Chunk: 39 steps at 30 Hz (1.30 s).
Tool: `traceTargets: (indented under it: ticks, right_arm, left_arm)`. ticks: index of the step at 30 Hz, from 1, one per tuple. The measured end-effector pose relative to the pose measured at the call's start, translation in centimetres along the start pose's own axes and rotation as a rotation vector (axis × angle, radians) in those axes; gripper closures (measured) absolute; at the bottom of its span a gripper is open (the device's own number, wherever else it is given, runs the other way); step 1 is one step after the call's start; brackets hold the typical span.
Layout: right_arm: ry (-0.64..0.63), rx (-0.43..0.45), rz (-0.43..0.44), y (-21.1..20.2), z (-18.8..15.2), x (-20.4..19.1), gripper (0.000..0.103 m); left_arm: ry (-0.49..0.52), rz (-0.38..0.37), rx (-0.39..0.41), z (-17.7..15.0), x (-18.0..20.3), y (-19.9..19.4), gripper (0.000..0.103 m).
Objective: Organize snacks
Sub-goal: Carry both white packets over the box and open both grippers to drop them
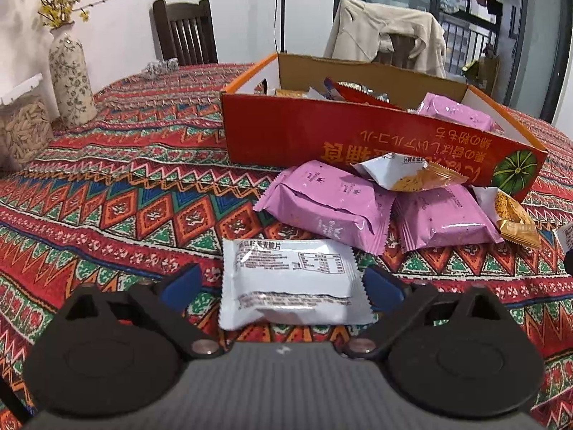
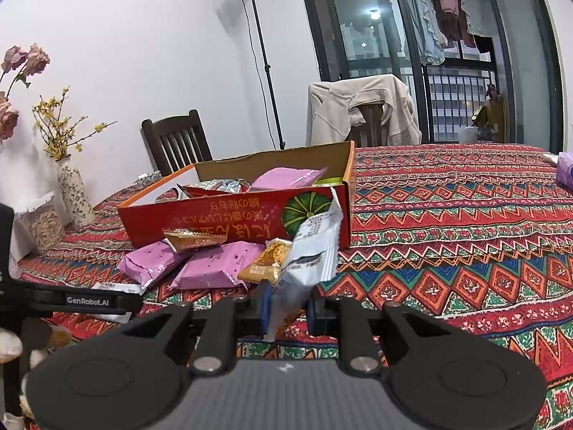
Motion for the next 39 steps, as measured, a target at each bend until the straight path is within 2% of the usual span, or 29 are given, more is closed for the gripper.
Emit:
traceTargets:
  ticks: [1,3,6,12,14,16,19,24,27,32,39]
  right_arm:
    - [0.0,0.0,-0.001,0.0,0.0,0.0,0.085]
    - [-0.001,0.002,0.001,-0.1,0.0,-0.1,0.085]
    - [-0.006,0.002,0.0,-0.2,-0.1,-0.4,0.085]
    - [-0.015,0.004,-0.004,-0.5,0.0,-0.7,0.085]
    - [-0.018,0.005,-0.005,-0.5,0.1,-0.8,0.085]
    - [-0.024,0.005,-0.004,-0.5,0.1,-1.1,0.085]
    - [-0.035,0.004,-0.001,-0.6,0.2,-1.5,0.085]
    - [-0.051,0.005,0.0,-0.7,0.5,-2.1,0.085]
    - [-0.058,0.004,-0.003,-0.8,0.6,-2.4,0.085]
    - [-0.069,0.007,-0.008,-0.8,0.9,-2.6,0.085]
    - [-0.086,0.017,-0.006,-0.9,1.7,-3.2,0.085]
  left_arm:
    - [0.008,-0.019,0.011,-0.1,0.2,-0.1,0.01]
    - [0.026,-0.033,0.024,-0.2,0.3,-0.4,0.021]
    - [0.038,-0.047,0.035,-0.2,0.4,-0.7,0.027]
    - [0.03,-0.099,0.044,-0.5,-0.6,-1.5,0.037]
    - [0.017,-0.117,0.046,-0.6,-1.2,-1.8,0.037]
    - [0.019,-0.122,0.054,-0.7,-1.6,-2.2,0.059]
    - [0.012,-0.144,0.065,-0.7,-2.2,-2.7,0.06]
    - [0.025,-0.152,0.106,-0.5,-2.7,-3.6,0.077]
    - [0.05,-0.158,0.165,-0.1,-2.5,-4.8,0.085]
    - [0.083,-0.177,0.252,0.8,-2.1,-6.7,0.091]
    - [0.094,-0.193,0.299,2.1,-1.8,-7.7,0.091]
Point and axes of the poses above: each gripper's, at about its wrist camera, not at the fingertips, and y roughly the way its jaws point, x to its right, z to its top, the point moved 4 cm from there along y, roughly the way its jaws point, and after that the axes turned 6 degrees about -y, right-handed, at the moved point
